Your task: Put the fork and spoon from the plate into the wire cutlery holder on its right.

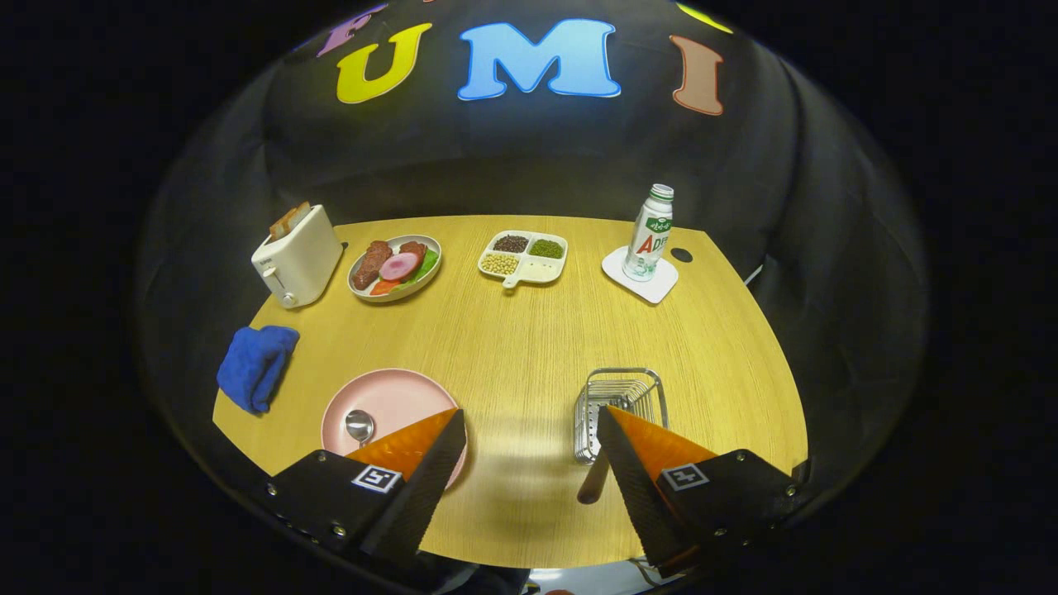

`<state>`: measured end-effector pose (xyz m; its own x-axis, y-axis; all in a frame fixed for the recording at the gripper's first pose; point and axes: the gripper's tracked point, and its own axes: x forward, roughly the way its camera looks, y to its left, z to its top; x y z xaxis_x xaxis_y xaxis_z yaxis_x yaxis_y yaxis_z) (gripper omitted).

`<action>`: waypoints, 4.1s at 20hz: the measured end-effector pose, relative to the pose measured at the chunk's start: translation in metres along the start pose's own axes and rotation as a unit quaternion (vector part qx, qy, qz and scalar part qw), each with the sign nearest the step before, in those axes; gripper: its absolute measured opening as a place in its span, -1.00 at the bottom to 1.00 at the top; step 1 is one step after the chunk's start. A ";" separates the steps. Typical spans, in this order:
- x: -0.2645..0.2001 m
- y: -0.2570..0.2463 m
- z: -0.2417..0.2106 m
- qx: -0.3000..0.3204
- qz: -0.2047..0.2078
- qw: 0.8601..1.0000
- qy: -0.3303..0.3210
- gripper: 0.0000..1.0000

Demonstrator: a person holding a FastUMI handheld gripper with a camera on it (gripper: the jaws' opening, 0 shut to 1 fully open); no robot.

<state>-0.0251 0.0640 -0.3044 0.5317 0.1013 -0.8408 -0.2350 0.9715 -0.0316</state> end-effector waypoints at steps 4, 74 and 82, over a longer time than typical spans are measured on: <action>0.003 0.020 -0.003 -0.013 0.014 1.000 0.004 0.97; 0.034 0.090 -0.032 0.002 0.106 0.990 0.091 -0.93; 0.016 0.017 -0.015 0.065 0.056 0.994 0.066 -0.93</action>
<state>-0.0326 0.0788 -0.3261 0.3944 0.1904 -0.8990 -0.1750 0.9760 0.1299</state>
